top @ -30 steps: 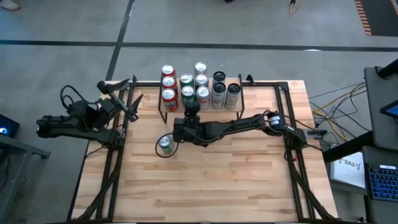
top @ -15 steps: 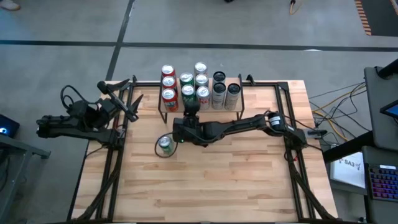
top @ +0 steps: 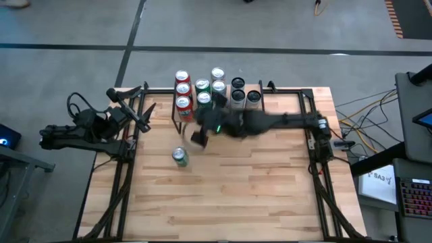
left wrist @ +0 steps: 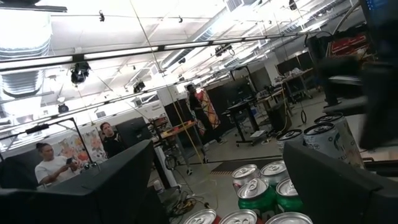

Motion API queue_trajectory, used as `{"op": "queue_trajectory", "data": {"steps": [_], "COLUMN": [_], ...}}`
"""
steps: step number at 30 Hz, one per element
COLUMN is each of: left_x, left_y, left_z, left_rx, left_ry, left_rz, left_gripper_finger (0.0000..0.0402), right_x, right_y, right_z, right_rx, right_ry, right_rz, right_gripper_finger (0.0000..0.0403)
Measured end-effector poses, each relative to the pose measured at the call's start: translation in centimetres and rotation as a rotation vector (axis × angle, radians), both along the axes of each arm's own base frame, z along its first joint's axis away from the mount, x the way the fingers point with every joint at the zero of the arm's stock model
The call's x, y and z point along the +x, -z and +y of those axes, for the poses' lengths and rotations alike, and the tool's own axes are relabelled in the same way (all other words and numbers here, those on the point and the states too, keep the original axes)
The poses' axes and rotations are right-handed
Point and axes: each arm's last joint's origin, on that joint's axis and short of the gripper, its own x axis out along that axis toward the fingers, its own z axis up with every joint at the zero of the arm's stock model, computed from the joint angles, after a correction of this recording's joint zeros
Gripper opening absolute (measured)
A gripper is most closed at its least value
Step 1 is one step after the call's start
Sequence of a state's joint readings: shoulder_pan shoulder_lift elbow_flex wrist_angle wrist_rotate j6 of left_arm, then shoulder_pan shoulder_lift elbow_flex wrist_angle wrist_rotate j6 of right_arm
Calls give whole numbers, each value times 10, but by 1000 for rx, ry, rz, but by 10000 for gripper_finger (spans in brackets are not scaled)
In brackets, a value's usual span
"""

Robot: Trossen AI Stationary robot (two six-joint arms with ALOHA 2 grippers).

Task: Place canned beverage on shelf
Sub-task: Adjust the green soda cans on the shelf

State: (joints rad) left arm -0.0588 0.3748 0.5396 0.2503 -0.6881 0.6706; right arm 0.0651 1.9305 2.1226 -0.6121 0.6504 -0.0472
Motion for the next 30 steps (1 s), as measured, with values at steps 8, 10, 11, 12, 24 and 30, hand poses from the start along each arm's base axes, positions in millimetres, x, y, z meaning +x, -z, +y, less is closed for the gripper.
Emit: {"op": "queue_trajectory", "data": {"steps": [8, 10, 11, 12, 24, 30], "left_x": [1, 1, 2, 2, 3, 3], "left_y": [1, 2, 2, 2, 3, 3], "left_z": [0, 0, 0, 0, 0, 0], "left_rx": [-19, -25, -27, -30, -37, -37], "left_ry": [8, 11, 12, 13, 16, 25], "left_rz": [-3, -1, -1, -2, 5, 7], "left_gripper_finger": [343, 343, 343, 343, 343, 343], "right_x": [-16, -17, -17, -18, -24, -27], "right_y": [-18, -17, -17, -18, -16, -12], "right_z": [-65, -76, -80, -83, -112, -111], "right_rx": [246, 236, 229, 222, 312, 329], "right_ry": [-36, -19, -13, -9, -34, -46], "right_rz": [-83, -78, -76, -75, -82, -23], "right_gripper_finger": [9, 9, 9, 9, 9, 9]}}
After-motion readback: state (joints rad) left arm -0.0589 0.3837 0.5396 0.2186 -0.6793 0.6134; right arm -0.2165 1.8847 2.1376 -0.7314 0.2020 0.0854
